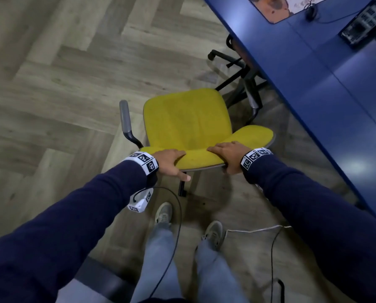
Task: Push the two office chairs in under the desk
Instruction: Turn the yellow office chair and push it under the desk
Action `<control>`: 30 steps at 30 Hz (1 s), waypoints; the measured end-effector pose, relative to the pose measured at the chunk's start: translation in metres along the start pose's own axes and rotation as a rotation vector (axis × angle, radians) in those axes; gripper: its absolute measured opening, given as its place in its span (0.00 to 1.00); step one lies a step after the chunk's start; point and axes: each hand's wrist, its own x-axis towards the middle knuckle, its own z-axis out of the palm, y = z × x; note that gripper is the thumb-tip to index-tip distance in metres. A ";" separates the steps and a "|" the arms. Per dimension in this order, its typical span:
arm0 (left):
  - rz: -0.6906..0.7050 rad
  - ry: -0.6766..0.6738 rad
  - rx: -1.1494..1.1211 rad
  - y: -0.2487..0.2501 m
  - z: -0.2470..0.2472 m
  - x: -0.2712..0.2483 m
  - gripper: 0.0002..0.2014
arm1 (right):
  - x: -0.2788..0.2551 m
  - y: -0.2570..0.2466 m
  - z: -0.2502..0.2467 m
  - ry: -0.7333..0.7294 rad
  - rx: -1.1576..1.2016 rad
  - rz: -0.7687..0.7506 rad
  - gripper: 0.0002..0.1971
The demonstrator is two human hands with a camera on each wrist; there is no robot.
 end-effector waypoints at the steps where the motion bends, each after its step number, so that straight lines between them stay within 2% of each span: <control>1: -0.008 0.015 0.012 0.004 0.004 0.002 0.54 | 0.000 0.003 0.003 0.012 -0.014 0.005 0.47; 4: -0.026 0.077 0.122 0.013 0.017 0.009 0.56 | 0.000 0.008 0.004 0.038 -0.060 0.012 0.41; 9: -0.026 0.227 0.212 0.037 0.039 0.020 0.47 | -0.004 0.021 0.003 0.061 -0.194 -0.046 0.33; 15: -0.027 0.233 0.219 0.047 0.040 0.016 0.44 | -0.023 0.021 0.003 0.100 -0.311 -0.086 0.29; 20: 0.051 0.215 0.287 0.037 0.044 0.011 0.44 | -0.041 0.011 0.023 0.110 -0.193 -0.086 0.27; 24: 0.143 0.227 0.407 0.024 0.048 0.011 0.42 | -0.055 0.032 0.052 0.142 0.076 -0.038 0.35; 27: 0.165 0.214 0.453 0.021 0.049 0.010 0.41 | -0.067 0.037 0.062 0.031 0.074 0.015 0.45; 30: 0.158 0.221 0.470 0.021 0.048 0.011 0.40 | -0.071 0.027 0.068 0.009 0.128 0.051 0.47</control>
